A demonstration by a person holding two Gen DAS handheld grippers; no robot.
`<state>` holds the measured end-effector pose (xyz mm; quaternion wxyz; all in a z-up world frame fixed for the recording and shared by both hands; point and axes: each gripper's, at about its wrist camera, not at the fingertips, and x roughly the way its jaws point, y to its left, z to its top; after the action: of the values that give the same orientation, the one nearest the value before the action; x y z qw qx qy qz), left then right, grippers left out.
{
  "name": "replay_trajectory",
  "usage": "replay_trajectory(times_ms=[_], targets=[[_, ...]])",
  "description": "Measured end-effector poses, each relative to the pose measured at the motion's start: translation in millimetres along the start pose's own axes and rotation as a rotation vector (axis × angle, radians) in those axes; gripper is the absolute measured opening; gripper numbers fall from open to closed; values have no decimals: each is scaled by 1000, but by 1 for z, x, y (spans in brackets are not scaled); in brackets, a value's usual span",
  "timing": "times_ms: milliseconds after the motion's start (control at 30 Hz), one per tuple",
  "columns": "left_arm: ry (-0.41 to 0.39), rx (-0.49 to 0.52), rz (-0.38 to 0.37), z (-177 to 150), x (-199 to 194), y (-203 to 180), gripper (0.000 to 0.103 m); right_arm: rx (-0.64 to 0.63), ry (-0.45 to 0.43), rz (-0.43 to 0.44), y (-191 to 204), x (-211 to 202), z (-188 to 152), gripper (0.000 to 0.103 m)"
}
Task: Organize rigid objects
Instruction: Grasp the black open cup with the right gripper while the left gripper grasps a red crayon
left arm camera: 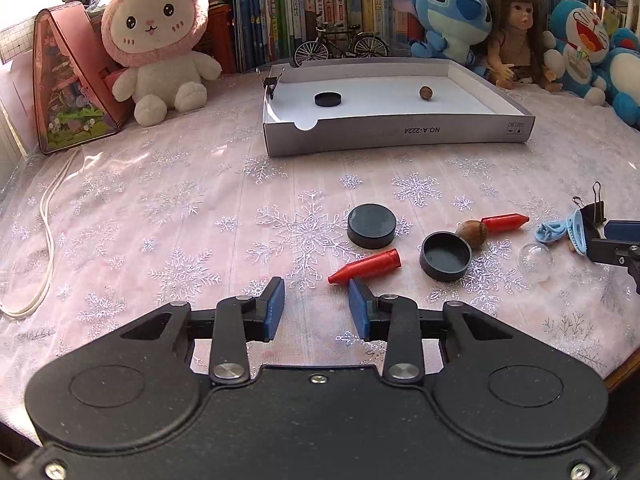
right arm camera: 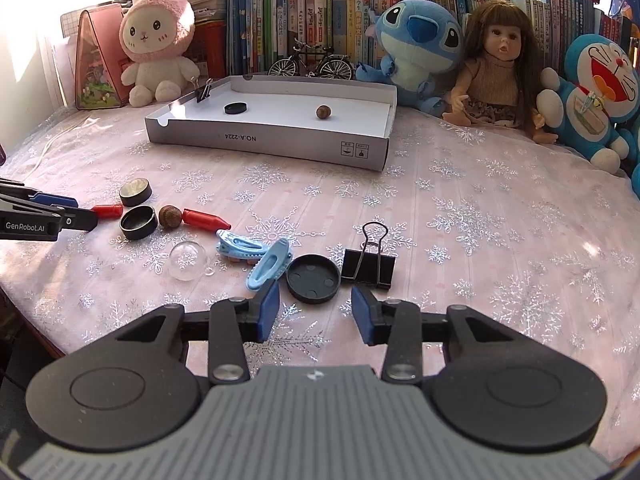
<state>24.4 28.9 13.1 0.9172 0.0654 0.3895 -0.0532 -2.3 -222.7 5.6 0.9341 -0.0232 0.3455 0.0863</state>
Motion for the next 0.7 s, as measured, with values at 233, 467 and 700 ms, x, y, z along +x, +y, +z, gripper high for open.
replay_trajectory(times_ms=[233,467,700], targets=[[-4,-23,-14,3,2,1,34,27,-8,-11,-1,8,3,46],[-18,-39,-43,3,5,-13,39,55,-19,-12,-2,11,3,46],[-37,-68,-49,7,11,-19,41,64,-26,-9,0,13,4,46]])
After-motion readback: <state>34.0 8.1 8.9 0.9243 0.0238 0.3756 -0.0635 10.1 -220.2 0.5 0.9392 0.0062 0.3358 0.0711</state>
